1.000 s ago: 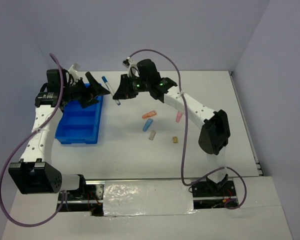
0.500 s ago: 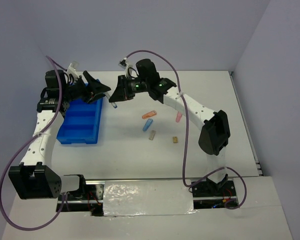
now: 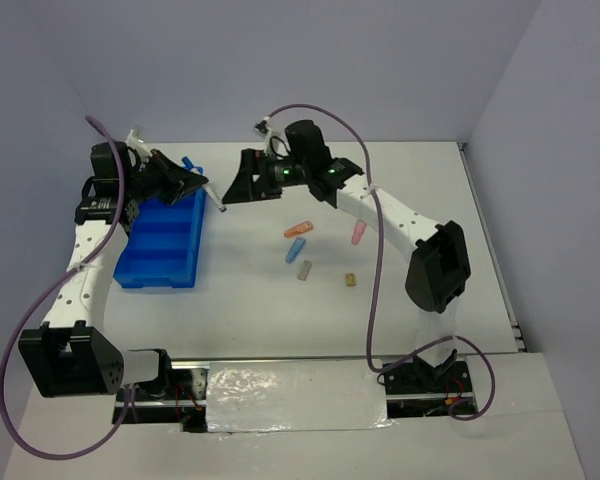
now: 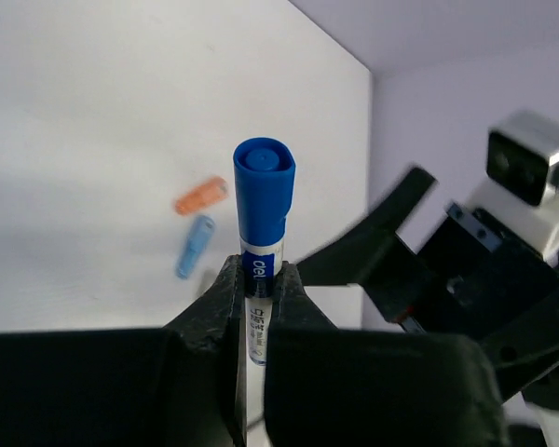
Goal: Sort the stationery into containers
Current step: Place the pen in the storage box.
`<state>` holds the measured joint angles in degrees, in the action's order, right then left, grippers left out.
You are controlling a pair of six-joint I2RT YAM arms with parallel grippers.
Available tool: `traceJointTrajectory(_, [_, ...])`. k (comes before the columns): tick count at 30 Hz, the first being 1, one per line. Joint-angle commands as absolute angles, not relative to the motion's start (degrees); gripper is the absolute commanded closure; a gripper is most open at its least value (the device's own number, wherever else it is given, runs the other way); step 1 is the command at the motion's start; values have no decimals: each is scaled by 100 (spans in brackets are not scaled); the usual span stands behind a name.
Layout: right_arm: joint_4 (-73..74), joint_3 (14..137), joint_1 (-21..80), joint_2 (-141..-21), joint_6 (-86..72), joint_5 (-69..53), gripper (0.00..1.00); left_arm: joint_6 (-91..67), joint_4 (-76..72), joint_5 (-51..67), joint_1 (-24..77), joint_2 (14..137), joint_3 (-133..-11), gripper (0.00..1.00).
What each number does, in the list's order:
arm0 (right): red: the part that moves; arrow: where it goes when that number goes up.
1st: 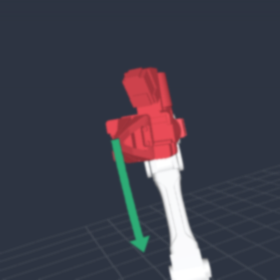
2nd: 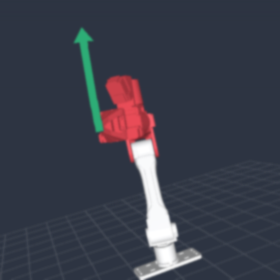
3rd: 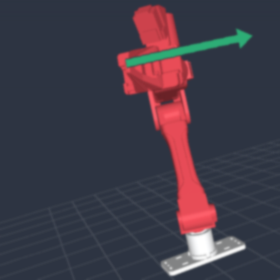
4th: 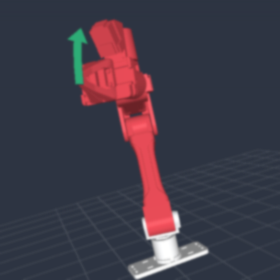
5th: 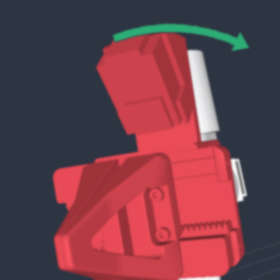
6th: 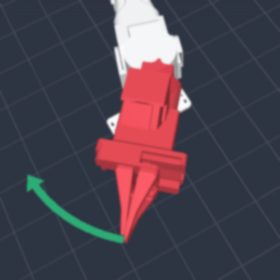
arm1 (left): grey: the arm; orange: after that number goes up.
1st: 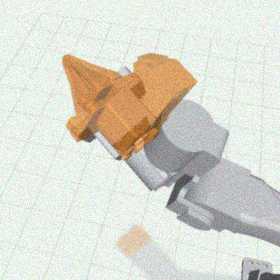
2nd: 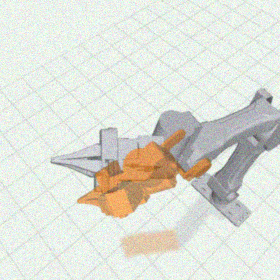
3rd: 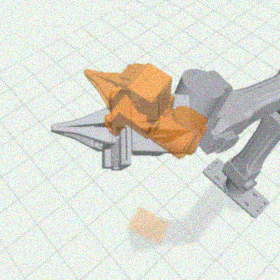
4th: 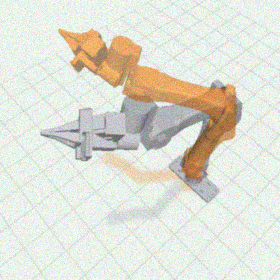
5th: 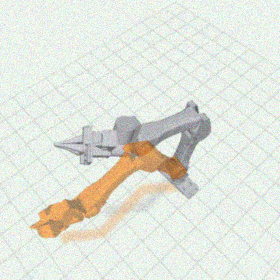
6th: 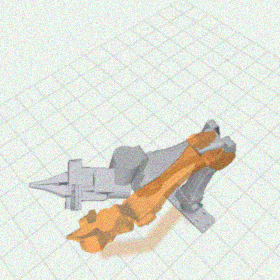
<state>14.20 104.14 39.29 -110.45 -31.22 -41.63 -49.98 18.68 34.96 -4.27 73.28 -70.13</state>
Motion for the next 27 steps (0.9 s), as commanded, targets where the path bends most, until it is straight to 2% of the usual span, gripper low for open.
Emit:
traceJointTrajectory(1, [1850, 9863, 3359, -10225, -3392, -3134, 0, -5237, 1986, 1871, -632, 7286, -7032, 100])
traceJointTrajectory(2, [2229, 9670, 3227, -10048, -3401, -2468, 0, -5430, 2030, 1541, -676, 7277, -6970, 100])
traceJointTrajectory(3, [2537, 9598, 3182, -9907, -3375, -1312, 0, -5536, 2004, 1242, -720, 7260, -6839, 100])
traceJointTrajectory(5, [3093, 9353, 3129, -9520, -3331, -810, 0, -5913, 1943, 512, -861, 7303, -6716, 100])
traceJointTrajectory(10, [3138, 8545, 3129, -8616, -3076, -870, 0, -6600, 1196, -254, -1247, 7865, -6382, 100])
traceJointTrajectory(16, [3102, 7490, 3138, -7823, -3094, -1116, 0, -6882, 590, -264, -1538, 8849, -6626, 100])
traceJointTrajectory(23, [3331, 7225, 3146, -7489, -2901, -1274, 0, -6759, 493, -158, -1564, 9764, -6935, 100])
traceJointTrajectory(26, [3445, 7286, 3138, -7488, -2813, -1309, 0, -6803, 212, -176, -1564, 9800, -6654, 80])
traceJointTrajectory(27, [3489, 7330, 3138, -7497, -2795, -1318, 0, -6733, 141, -124, -1564, 9817, -6645, 79])
